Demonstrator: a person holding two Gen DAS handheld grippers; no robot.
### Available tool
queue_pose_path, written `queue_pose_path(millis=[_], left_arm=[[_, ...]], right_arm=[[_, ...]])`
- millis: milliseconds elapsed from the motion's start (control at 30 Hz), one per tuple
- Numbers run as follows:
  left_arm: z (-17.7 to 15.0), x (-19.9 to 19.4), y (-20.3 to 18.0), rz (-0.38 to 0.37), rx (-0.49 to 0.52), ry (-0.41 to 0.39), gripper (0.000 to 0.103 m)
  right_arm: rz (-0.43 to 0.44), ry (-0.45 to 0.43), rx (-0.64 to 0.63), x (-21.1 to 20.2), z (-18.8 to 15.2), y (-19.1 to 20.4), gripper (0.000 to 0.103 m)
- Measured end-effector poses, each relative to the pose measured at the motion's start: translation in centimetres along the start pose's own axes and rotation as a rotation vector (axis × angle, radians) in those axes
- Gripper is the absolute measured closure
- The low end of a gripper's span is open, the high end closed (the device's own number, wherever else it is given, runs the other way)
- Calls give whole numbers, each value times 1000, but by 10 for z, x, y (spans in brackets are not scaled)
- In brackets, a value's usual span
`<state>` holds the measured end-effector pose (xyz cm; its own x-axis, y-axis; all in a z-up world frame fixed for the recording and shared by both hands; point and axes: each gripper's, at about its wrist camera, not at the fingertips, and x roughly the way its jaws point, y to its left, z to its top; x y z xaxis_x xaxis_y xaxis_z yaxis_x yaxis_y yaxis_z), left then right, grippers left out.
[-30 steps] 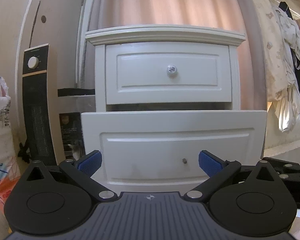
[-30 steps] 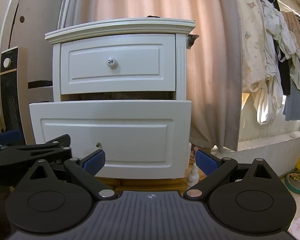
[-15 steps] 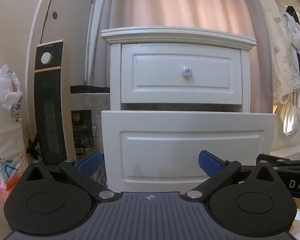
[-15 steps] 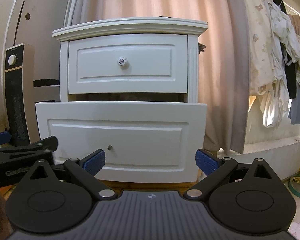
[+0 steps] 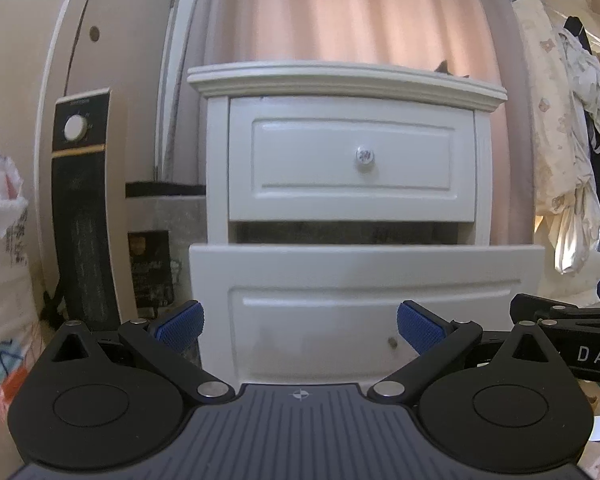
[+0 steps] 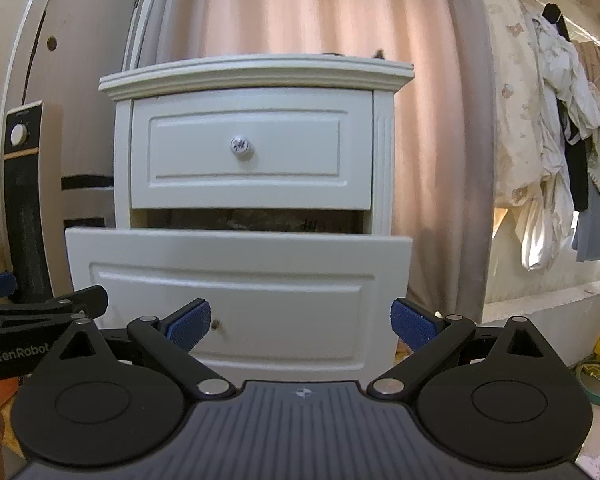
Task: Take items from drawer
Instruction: 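Move the right gripper down into the open drawer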
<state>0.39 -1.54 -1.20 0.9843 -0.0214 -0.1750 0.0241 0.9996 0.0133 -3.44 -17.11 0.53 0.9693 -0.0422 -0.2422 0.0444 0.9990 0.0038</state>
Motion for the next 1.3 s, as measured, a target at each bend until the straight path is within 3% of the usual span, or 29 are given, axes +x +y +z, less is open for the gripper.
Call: queue_pose_path(millis=[567, 900, 1133, 1300], left_arm=[[69, 49, -2, 16, 8, 68, 0], [93, 79, 10, 15, 3, 94, 0], [93, 112, 20, 1, -52, 206, 0], [91, 132, 17, -4, -22, 291, 0]], right_arm=[[0, -30, -15, 39, 59, -2, 0], [11, -29, -31, 63, 90, 8, 0], [36, 12, -95, 91, 101, 16, 0], [-15, 70, -147, 127, 117, 9, 0]])
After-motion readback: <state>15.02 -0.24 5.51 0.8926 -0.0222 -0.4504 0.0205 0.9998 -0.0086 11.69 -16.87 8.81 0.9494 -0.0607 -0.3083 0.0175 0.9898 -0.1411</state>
